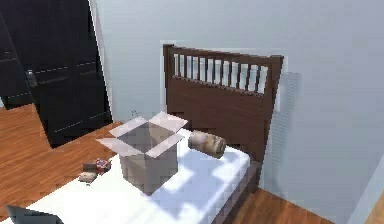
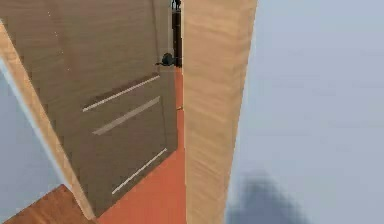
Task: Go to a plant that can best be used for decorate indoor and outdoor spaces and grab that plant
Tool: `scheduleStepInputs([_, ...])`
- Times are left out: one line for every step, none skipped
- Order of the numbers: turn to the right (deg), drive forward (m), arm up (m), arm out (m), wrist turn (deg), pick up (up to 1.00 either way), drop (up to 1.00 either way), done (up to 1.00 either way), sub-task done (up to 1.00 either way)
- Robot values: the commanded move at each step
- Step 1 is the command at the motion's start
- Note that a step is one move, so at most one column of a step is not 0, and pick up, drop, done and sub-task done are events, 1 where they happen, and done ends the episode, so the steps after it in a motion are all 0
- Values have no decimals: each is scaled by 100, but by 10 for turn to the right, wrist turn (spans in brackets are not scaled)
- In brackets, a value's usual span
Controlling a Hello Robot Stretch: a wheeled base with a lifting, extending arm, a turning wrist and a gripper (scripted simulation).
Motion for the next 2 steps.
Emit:
scheduleStepInputs([270, 0, 0, 0, 0, 0, 0, 0, 0])
scheduleStepInputs([0, 25, 0, 0, 0, 0, 0, 0, 0])
